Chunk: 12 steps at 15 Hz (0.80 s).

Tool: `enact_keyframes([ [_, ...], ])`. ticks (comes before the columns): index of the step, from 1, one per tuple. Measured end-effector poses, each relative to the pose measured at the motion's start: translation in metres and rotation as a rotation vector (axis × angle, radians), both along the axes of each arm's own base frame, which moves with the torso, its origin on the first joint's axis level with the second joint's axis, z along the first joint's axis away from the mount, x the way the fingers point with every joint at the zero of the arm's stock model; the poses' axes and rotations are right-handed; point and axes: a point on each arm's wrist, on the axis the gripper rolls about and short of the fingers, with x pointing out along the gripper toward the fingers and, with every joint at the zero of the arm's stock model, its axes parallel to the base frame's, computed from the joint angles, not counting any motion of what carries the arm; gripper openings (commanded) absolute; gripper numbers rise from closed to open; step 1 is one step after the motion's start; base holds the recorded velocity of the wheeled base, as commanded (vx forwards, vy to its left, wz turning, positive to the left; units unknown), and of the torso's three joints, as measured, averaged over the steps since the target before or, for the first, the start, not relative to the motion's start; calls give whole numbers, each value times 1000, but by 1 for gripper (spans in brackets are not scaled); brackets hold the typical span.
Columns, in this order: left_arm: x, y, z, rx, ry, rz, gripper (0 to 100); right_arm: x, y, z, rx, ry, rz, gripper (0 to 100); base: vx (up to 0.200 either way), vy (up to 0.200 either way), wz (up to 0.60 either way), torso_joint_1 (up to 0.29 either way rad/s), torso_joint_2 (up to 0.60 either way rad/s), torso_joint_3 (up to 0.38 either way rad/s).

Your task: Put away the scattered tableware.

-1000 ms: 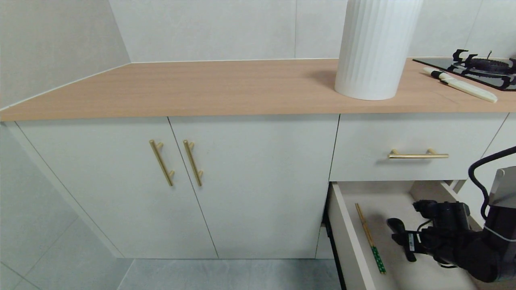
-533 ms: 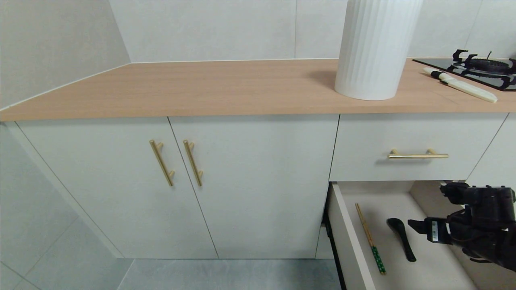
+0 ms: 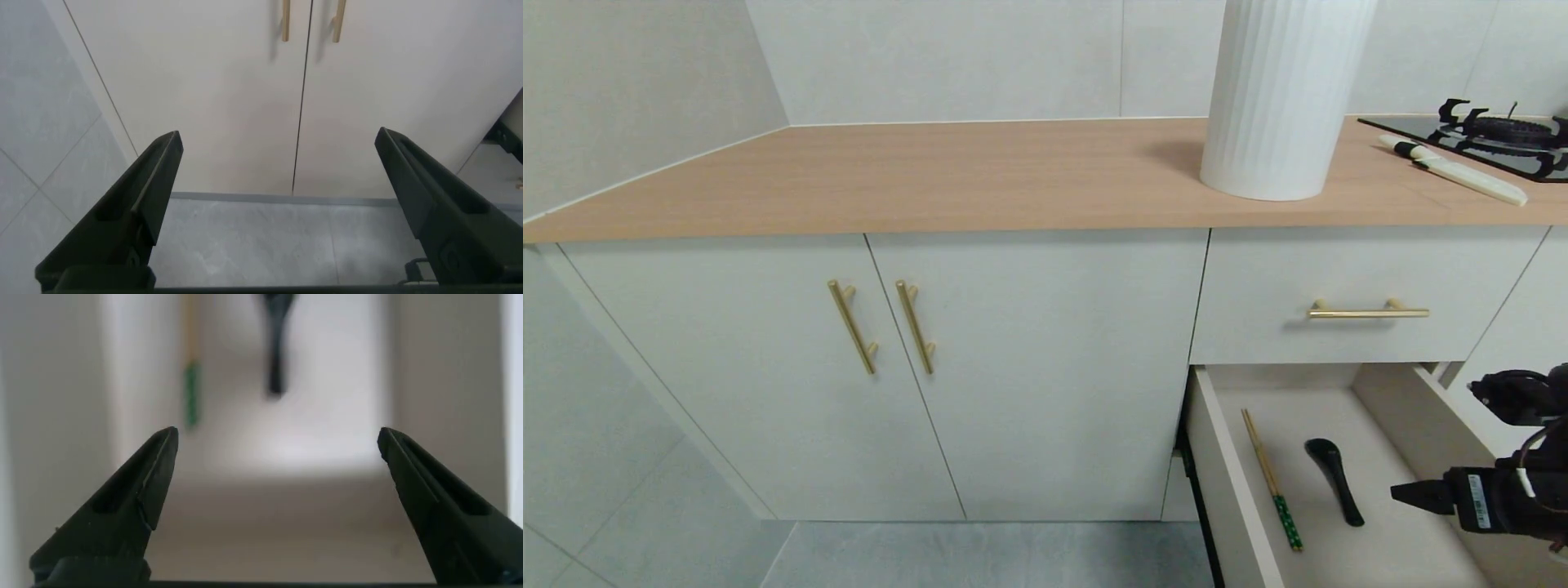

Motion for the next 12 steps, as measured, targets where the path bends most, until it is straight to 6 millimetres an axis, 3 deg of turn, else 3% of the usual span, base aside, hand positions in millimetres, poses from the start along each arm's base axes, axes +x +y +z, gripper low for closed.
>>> enact_keyframes([
  [4, 0, 0, 0, 0, -1, 0, 100, -23, 4, 29, 8, -17, 84, 100, -200, 0, 0, -2, 2, 10],
  [8, 0, 0, 0, 1, 0, 0, 100, -31, 10, 26, 4, 99, 125, 100, 0, 0, 0, 0, 0, 0],
  [12, 0, 0, 0, 0, 0, 0, 100, -23, 16, 17, -4, 229, 152, 100, 0, 0, 0, 0, 0, 0],
])
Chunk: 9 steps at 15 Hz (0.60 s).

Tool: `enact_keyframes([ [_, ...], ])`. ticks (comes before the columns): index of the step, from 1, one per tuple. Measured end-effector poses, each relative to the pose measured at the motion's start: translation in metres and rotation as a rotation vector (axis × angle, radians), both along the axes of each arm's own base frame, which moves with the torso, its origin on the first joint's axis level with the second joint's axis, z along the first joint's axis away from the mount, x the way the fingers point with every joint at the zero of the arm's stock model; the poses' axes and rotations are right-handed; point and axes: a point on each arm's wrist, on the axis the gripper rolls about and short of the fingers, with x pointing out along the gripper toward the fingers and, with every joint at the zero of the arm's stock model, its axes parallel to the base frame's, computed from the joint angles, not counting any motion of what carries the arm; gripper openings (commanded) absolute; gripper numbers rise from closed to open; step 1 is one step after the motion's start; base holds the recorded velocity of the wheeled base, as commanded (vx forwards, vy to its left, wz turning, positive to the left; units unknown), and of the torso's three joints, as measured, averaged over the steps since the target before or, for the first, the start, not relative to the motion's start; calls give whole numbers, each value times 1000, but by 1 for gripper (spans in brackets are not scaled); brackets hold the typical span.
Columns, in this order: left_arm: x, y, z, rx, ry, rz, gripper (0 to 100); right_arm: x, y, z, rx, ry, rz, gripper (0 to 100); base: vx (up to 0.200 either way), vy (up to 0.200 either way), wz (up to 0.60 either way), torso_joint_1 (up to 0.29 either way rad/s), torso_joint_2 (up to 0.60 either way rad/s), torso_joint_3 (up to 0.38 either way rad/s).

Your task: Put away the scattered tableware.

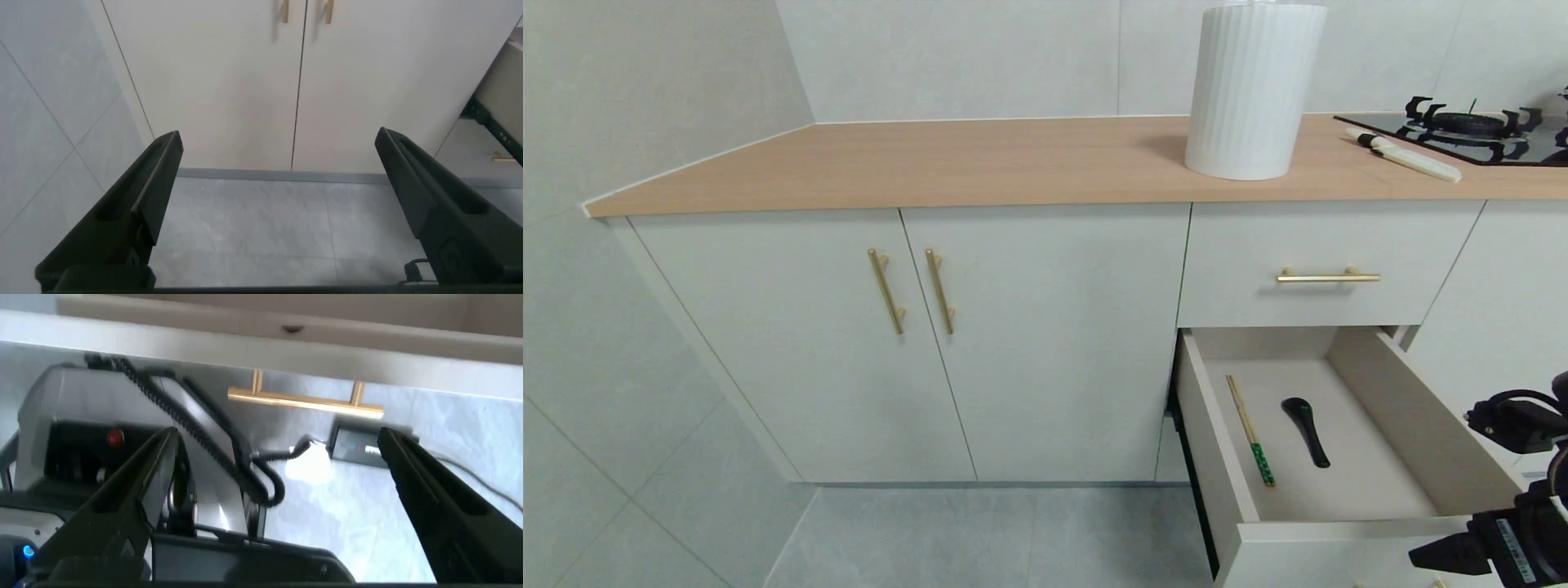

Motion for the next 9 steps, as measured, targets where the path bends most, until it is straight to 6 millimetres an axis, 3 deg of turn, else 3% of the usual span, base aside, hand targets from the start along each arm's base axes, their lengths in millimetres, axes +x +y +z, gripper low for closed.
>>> enact_keyframes([
  [6, 0, 0, 0, 0, 0, 0, 100, 23, 3, -29, -47, 155, -13, 100, 0, 0, 0, 0, 0, 0],
  [9, 0, 0, 0, 0, 0, 0, 100, 34, 3, -36, -68, 130, -27, 100, 0, 0, 0, 0, 0, 0],
])
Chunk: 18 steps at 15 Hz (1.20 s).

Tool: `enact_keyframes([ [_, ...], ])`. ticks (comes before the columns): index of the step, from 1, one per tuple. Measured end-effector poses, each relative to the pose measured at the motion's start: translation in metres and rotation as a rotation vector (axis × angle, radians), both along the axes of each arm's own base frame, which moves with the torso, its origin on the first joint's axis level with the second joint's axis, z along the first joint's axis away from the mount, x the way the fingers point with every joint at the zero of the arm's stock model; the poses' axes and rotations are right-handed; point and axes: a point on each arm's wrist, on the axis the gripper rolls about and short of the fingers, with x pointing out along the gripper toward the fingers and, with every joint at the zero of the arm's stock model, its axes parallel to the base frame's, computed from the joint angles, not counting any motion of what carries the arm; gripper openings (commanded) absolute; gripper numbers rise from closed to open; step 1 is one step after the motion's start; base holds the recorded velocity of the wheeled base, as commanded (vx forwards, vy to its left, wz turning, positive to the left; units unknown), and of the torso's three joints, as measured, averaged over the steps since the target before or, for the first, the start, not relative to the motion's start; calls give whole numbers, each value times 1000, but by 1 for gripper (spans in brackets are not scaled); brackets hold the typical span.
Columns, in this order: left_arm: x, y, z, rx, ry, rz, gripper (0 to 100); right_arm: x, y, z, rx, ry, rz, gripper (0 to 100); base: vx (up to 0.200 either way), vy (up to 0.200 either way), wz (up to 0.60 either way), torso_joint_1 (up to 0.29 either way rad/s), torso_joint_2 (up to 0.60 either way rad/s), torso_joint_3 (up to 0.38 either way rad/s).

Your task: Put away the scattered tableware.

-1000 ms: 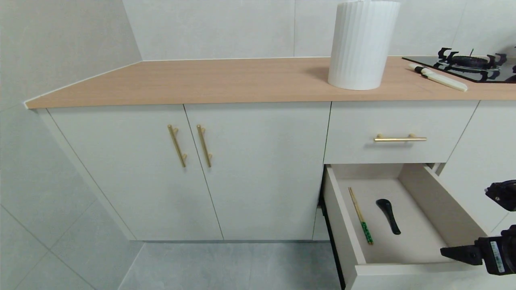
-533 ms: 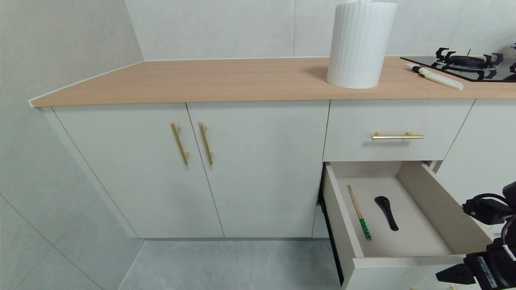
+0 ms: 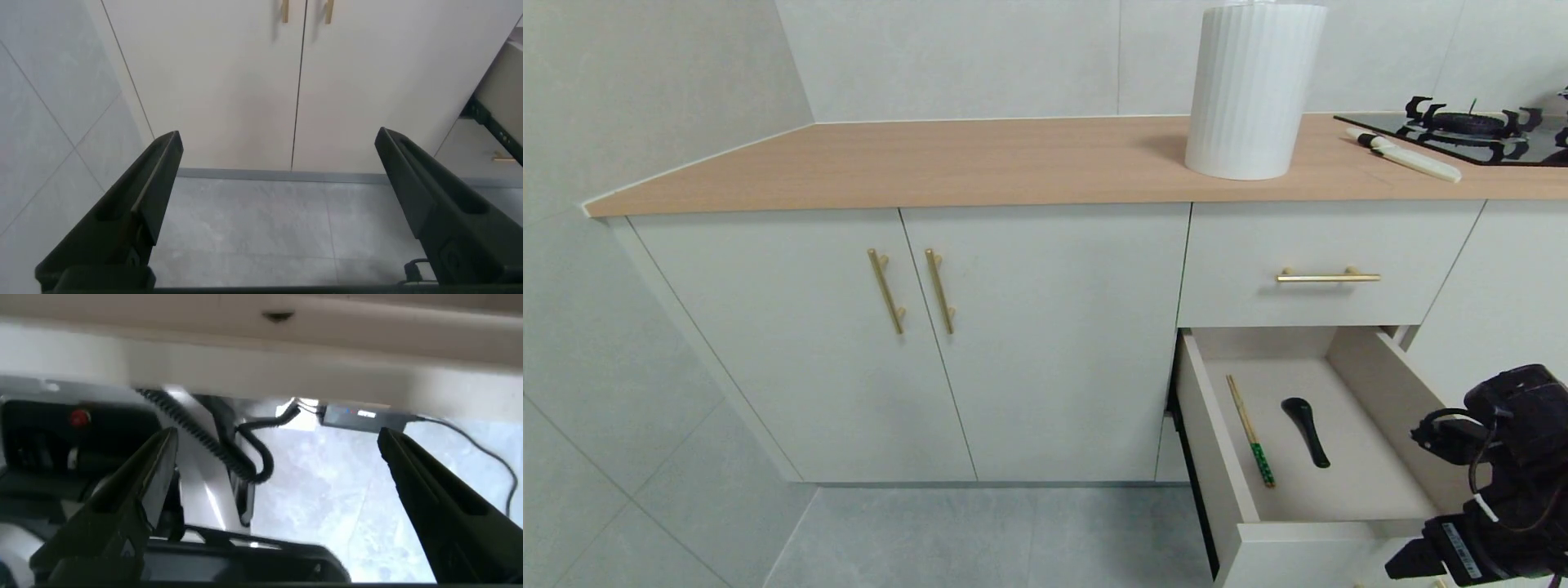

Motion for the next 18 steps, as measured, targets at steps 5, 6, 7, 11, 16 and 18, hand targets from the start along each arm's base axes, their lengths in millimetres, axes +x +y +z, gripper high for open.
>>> enact_keyframes([
  [5, 0, 0, 0, 0, 0, 0, 100, 11, 0, 0, 6, -81, -6, 100, 0, 0, 0, 0, 0, 0],
  [6, 0, 0, 0, 0, 0, 0, 100, 17, 1, 2, 10, -124, -5, 100, 0, 0, 0, 0, 0, 0],
  [7, 0, 0, 0, 0, 0, 0, 100, 21, 2, 2, 12, -155, -1, 100, 0, 0, 0, 0, 0, 0],
  [11, 0, 0, 0, 0, 0, 0, 100, 42, 4, 4, 13, -205, 4, 100, 0, 0, 0, 0, 0, 0],
  [16, 0, 0, 0, 0, 0, 0, 100, 86, 9, 7, 15, -248, 6, 100, 0, 0, 0, 0, 0, 0],
  [18, 0, 0, 0, 0, 0, 0, 100, 101, 10, 6, 2, -256, 1, 100, 0, 0, 0, 0, 0, 0],
])
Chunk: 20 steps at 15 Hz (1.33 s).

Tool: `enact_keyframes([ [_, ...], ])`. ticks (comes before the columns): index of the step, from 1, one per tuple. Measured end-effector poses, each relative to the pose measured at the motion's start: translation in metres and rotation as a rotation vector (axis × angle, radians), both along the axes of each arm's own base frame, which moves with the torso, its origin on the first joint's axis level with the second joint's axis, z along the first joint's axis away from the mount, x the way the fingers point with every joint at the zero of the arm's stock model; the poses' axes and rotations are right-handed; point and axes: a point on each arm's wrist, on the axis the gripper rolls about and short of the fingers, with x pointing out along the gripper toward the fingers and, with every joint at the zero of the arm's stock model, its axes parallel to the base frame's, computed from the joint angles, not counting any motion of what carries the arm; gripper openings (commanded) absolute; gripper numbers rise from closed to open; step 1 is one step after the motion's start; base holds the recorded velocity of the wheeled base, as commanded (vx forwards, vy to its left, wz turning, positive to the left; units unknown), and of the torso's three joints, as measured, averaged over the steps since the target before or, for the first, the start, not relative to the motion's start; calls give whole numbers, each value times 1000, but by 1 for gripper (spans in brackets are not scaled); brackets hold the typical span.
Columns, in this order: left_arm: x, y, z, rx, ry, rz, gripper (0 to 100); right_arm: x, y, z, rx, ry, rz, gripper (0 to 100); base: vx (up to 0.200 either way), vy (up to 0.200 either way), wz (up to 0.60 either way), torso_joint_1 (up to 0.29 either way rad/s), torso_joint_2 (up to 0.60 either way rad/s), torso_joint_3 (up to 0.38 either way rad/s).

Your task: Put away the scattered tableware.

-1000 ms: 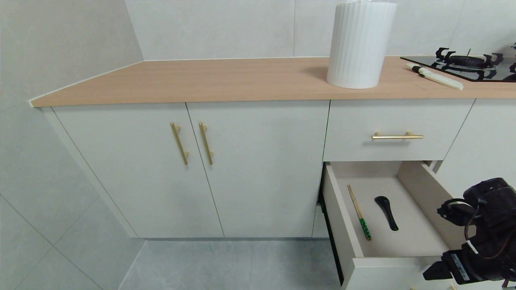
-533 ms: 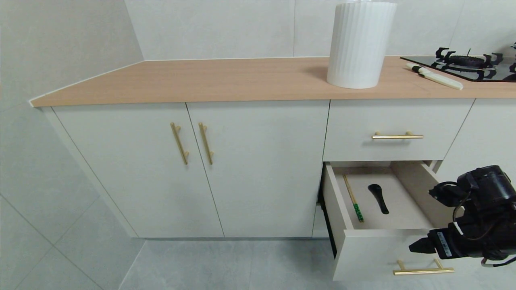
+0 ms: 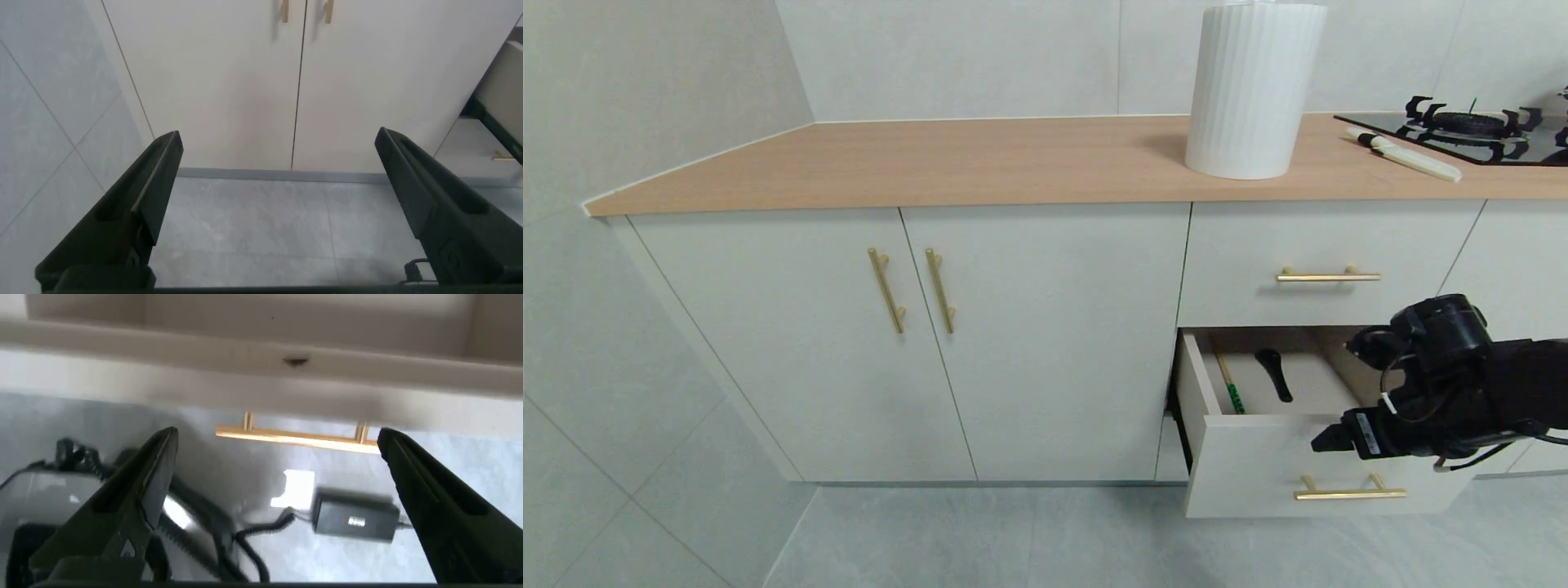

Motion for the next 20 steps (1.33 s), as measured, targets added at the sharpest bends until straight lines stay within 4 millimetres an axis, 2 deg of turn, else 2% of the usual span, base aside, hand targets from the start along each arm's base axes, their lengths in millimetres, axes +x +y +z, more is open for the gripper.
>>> enact_keyframes([
  [6, 0, 0, 0, 0, 0, 0, 100, 48, 2, -6, -38, -38, -27, 100, 0, 0, 0, 0, 0, 0],
  [10, 0, 0, 0, 0, 0, 0, 100, 78, -4, -3, -34, -105, -47, 100, 0, 0, 0, 0, 0, 0],
  [15, 0, 0, 0, 0, 0, 0, 100, 104, -13, -12, -19, -250, -81, 100, 0, 0, 0, 0, 0, 0],
  [20, 0, 0, 0, 0, 0, 0, 100, 118, -15, -29, -24, -350, -108, 100, 0, 0, 0, 0, 0, 0],
])
